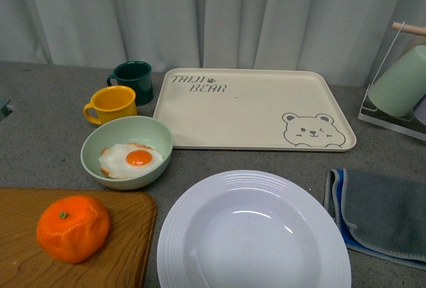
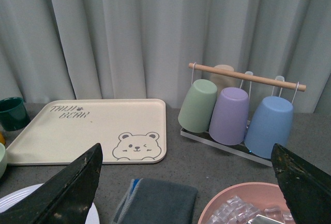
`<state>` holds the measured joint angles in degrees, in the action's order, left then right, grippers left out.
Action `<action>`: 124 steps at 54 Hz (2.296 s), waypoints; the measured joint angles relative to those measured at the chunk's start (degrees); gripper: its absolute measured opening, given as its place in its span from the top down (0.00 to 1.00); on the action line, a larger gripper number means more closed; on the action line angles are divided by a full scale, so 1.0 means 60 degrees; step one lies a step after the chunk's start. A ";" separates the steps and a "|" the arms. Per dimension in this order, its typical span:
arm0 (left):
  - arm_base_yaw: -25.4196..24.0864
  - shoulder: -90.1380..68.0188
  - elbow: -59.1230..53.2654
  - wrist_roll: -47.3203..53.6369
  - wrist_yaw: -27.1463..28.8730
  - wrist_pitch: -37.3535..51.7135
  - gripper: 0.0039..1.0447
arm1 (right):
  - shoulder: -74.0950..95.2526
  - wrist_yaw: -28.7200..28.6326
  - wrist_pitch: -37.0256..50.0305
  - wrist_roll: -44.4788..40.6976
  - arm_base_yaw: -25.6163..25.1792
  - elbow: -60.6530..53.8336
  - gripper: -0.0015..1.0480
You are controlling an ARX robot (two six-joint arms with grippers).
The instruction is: Place orange and plate with both arms
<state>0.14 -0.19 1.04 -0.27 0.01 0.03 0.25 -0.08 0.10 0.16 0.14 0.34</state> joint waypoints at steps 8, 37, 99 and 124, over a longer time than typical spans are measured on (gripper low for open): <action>0.0000 0.0000 0.0000 0.0000 0.0000 0.0000 0.06 | 0.0000 0.0000 0.0000 0.0000 0.0000 0.0000 0.09; 0.0004 -0.0015 0.0007 -0.0004 0.0025 -0.0015 0.06 | 0.0000 0.0000 0.0000 0.0000 0.0000 0.0000 0.09; 0.1424 -1.5905 0.4350 -0.2769 -0.1016 0.2798 0.06 | -0.0007 0.0000 0.0000 0.0000 0.0000 0.0000 0.09; 0.1548 -1.6334 0.4703 -0.2765 -0.1060 0.2758 0.44 | -0.0007 0.0000 0.0000 0.0000 0.0000 0.0000 0.09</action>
<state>9.43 -98.19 29.26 -16.86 -6.35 16.58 0.21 -0.08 0.10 0.16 0.14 0.34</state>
